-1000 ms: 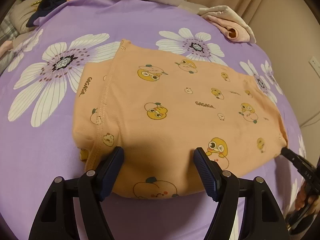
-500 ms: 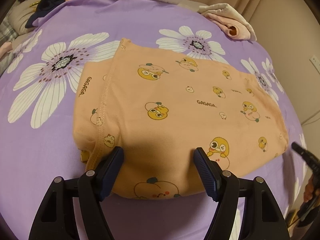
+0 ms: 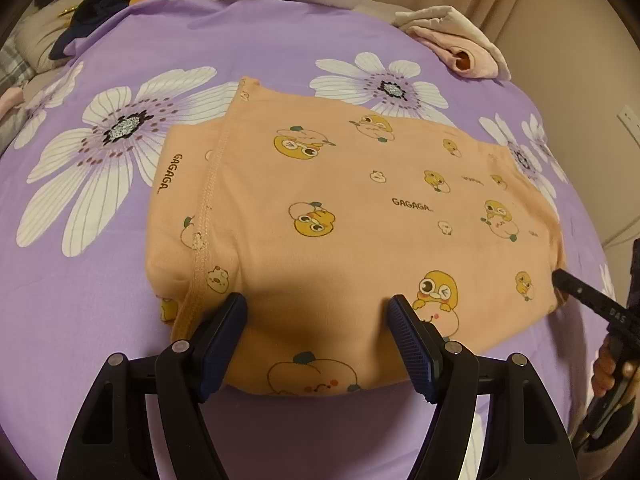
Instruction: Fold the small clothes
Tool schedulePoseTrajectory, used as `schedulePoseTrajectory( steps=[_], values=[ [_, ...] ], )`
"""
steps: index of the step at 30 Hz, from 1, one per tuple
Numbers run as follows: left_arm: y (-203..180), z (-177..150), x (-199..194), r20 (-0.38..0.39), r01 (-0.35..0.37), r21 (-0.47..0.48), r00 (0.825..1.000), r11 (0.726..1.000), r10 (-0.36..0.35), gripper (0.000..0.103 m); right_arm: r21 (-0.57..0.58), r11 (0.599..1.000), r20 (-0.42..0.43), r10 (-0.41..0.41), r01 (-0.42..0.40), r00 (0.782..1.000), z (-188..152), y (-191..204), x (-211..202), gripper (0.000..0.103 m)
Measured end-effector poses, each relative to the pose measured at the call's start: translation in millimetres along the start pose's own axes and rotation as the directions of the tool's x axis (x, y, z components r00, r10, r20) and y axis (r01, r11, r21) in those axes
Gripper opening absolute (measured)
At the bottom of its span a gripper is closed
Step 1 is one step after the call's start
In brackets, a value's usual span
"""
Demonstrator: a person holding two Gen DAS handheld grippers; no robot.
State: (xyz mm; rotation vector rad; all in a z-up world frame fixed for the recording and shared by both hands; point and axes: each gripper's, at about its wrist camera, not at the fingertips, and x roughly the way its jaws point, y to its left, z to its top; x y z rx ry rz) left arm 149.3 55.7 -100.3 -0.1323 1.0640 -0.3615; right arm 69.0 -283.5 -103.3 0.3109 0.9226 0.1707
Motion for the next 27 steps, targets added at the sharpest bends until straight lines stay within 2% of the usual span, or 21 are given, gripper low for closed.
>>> schedulePoseTrajectory(
  steps=[6, 7, 8, 10, 14, 18, 22, 23, 27],
  values=[
    [0, -2, -1, 0.004, 0.003, -0.002, 1.0, 1.0, -0.003, 0.073, 0.055, 0.997, -0.013, -0.044, 0.045, 0.999, -3, -20, -4, 0.013],
    [0, -2, -1, 0.004, 0.005, -0.003, 1.0, 1.0, -0.005, 0.073, 0.058, 0.997, -0.003, -0.054, 0.054, 0.999, -4, -20, -8, 0.014],
    [0, -2, -2, 0.004, 0.005, -0.005, 1.0, 1.0, -0.005, 0.073, 0.052, 0.996, 0.006, -0.071, 0.071, 0.997, -3, -19, -11, 0.018],
    [0, -2, -2, 0.004, 0.004, -0.003, 1.0, 1.0, -0.004, 0.073, 0.03, 0.993, 0.032, -0.111, 0.11, 0.993, -3, -14, -18, 0.018],
    [-1, -4, -2, 0.004, -0.006, -0.002, 1.0, 1.0, 0.006, 0.073, -0.017, 0.999, 0.064, -0.032, 0.034, 0.997, -3, 0, -29, 0.019],
    [-3, -7, -4, 0.007, -0.015, -0.002, 1.0, 1.0, 0.015, 0.073, -0.04, 0.998, 0.044, 0.041, -0.039, 0.998, -6, 11, -22, 0.02],
    [-3, -11, -8, 0.014, -0.021, 0.004, 1.0, 1.0, 0.021, 0.073, -0.021, 0.999, -0.011, 0.029, -0.03, 1.0, -11, 10, -4, 0.021],
    [-3, -12, -9, 0.015, -0.023, 0.005, 1.0, 1.0, 0.023, 0.073, -0.005, 1.0, -0.028, 0.019, -0.019, 0.999, -14, 6, 1, 0.017],
    [-3, -15, -10, 0.017, -0.027, 0.004, 1.0, 1.0, 0.027, 0.073, 0.027, 0.999, -0.035, 0.03, -0.029, 0.999, -22, -4, 1, 0.017]
  ],
)
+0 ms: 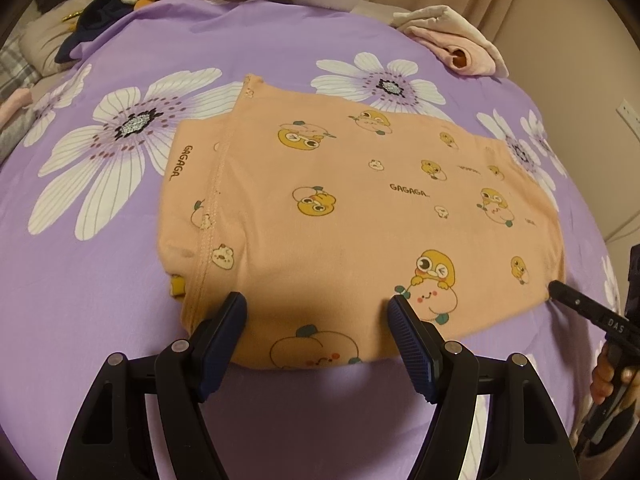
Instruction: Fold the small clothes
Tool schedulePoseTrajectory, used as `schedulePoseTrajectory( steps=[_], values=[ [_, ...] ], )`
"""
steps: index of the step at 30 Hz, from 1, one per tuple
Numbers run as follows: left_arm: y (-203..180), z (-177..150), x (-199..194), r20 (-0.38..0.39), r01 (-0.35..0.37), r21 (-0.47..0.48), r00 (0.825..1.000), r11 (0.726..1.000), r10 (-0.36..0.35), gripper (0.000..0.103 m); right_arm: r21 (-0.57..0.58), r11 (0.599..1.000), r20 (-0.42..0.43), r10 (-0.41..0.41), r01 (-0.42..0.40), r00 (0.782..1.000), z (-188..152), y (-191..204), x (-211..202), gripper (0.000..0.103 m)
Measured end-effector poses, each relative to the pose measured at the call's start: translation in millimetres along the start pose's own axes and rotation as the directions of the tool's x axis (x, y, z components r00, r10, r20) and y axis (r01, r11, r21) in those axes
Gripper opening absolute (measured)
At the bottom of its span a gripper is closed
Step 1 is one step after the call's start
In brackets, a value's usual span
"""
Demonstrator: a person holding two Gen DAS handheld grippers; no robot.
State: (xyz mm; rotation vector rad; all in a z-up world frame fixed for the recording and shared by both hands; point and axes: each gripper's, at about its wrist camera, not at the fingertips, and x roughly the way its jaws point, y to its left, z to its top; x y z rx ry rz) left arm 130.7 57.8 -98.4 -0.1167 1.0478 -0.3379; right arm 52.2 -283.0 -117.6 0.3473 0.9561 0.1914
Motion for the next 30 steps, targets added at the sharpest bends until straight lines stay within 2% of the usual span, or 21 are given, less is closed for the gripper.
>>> schedulePoseTrajectory(
  steps=[15, 18, 22, 24, 28, 30],
  values=[
    [7, -17, -18, 0.012, 0.028, -0.054, 1.0, 0.998, -0.028, 0.073, 0.003, 0.999, 0.011, -0.037, 0.037, 0.999, -6, -2, -11, 0.017],
    [11, -24, -20, 0.001, 0.006, -0.066, 1.0, 0.998, -0.006, 0.073, 0.01, 0.999, 0.01, -0.05, 0.05, 0.999, -7, -4, -13, 0.017],
    [17, -34, -24, -0.002, 0.005, -0.084, 1.0, 0.996, -0.005, 0.073, 0.025, 0.998, 0.012, -0.054, 0.054, 0.998, -10, -6, -19, 0.022],
    [19, -37, -29, 0.004, 0.006, -0.092, 1.0, 0.996, -0.005, 0.073, 0.022, 0.998, 0.016, -0.067, 0.066, 0.998, -11, -5, -22, 0.031],
    [25, -44, -37, 0.011, 0.021, -0.122, 1.0, 0.992, -0.02, 0.073, 0.039, 0.997, 0.019, -0.064, 0.063, 0.998, -12, -6, -28, 0.035],
    [27, -47, -40, 0.014, 0.033, -0.137, 0.999, 0.99, -0.031, 0.073, 0.05, 0.997, 0.021, -0.054, 0.053, 0.998, -13, -5, -31, 0.048]
  ],
)
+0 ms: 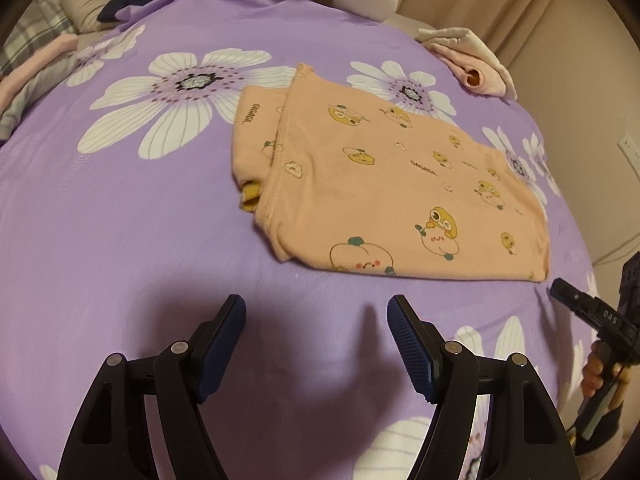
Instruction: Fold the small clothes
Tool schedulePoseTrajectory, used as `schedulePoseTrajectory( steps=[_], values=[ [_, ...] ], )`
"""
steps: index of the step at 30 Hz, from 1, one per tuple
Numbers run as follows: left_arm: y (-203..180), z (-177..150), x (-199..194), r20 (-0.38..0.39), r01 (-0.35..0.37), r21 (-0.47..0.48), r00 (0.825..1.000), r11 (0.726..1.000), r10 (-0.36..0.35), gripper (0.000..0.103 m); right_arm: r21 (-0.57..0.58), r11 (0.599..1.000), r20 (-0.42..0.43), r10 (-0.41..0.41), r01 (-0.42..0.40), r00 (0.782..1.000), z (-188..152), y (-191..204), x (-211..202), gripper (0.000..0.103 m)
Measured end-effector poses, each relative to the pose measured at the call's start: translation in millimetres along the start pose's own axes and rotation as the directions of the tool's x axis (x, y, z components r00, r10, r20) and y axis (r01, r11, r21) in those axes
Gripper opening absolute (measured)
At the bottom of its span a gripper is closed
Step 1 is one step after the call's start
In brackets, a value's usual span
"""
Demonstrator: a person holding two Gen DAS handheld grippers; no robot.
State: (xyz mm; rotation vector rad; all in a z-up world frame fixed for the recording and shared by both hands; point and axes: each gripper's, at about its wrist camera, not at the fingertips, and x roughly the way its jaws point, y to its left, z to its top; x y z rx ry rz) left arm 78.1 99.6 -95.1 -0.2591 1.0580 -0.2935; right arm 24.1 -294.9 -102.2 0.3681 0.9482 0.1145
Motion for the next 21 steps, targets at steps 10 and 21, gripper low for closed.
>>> schedulePoseTrajectory(
  steps=[10, 21],
  values=[
    [28, -6, -12, 0.03, 0.16, -0.199, 0.987, 0.967, -0.157, 0.073, -0.014, 0.996, 0.017, 0.085, -0.085, 0.996, -7, 27, -14, 0.062],
    [59, -1, -2, 0.095, 0.374, -0.391, 0.925, 0.841, -0.367, 0.076, -0.066, 0.972, -0.007, 0.225, -0.225, 0.974, -11, 67, -8, 0.072]
  ],
)
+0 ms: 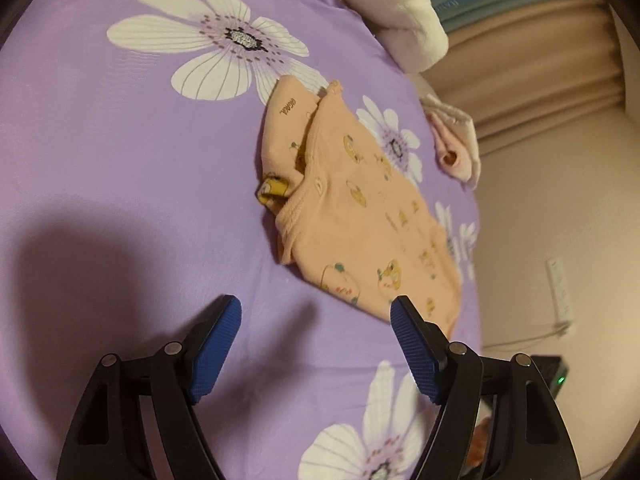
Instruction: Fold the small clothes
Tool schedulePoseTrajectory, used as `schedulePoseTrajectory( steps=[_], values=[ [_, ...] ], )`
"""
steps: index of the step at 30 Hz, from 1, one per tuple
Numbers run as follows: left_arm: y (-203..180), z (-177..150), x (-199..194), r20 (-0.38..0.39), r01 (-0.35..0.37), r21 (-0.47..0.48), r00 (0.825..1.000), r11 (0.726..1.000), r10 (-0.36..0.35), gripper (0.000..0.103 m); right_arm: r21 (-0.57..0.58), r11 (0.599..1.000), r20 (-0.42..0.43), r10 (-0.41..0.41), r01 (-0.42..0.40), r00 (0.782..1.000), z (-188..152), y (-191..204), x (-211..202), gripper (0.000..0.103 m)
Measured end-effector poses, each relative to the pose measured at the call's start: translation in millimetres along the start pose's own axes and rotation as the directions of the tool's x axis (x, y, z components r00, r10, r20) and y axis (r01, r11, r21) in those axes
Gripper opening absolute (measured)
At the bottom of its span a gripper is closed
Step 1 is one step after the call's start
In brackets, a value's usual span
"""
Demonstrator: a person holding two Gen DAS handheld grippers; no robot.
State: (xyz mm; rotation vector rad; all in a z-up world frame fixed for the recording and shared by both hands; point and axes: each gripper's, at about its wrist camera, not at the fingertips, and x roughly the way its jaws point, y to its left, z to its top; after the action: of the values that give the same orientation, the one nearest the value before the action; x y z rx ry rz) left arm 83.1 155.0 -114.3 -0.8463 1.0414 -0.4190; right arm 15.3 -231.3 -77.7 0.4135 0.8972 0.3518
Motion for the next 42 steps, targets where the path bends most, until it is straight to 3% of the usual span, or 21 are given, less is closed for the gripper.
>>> schedulePoseTrajectory(
  steps=[4, 14, 35, 38, 40, 42],
  values=[
    [6, 13, 5, 0.007, 0.039, -0.046, 0.999, 0.998, -0.039, 0.076, -0.002, 0.999, -0.01, 0.037, -0.037, 0.999, 0, 10, 11, 0.074],
    [3, 53, 34, 0.016, 0.067, -0.055, 0.998, 0.996, -0.067, 0.076, 0.015, 0.998, -0.039, 0.056, -0.055, 0.998, 4, 10, 29, 0.075],
    [-22, 97, 89, -0.051, 0.104, 0.033, 0.993, 0.994, -0.102, 0.075, 0.009, 0.997, -0.085, 0.071, -0.07, 0.994, 29, 16, 77, 0.076],
    [-19, 98, 87, -0.053, 0.068, 0.042, 0.996, 0.997, -0.066, 0.058, -0.009, 0.998, -0.071, 0.054, -0.055, 0.996, 41, 23, 85, 0.076],
    [-14, 99, 86, -0.054, 0.04, 0.033, 0.998, 0.999, -0.038, 0.038, -0.018, 0.999, -0.066, 0.044, -0.046, 0.997, 50, 27, 93, 0.076],
    [-9, 100, 86, -0.058, 0.021, 0.022, 0.998, 1.0, -0.019, 0.026, -0.027, 0.999, -0.064, 0.027, -0.029, 0.998, 60, 33, 105, 0.075]
  ],
)
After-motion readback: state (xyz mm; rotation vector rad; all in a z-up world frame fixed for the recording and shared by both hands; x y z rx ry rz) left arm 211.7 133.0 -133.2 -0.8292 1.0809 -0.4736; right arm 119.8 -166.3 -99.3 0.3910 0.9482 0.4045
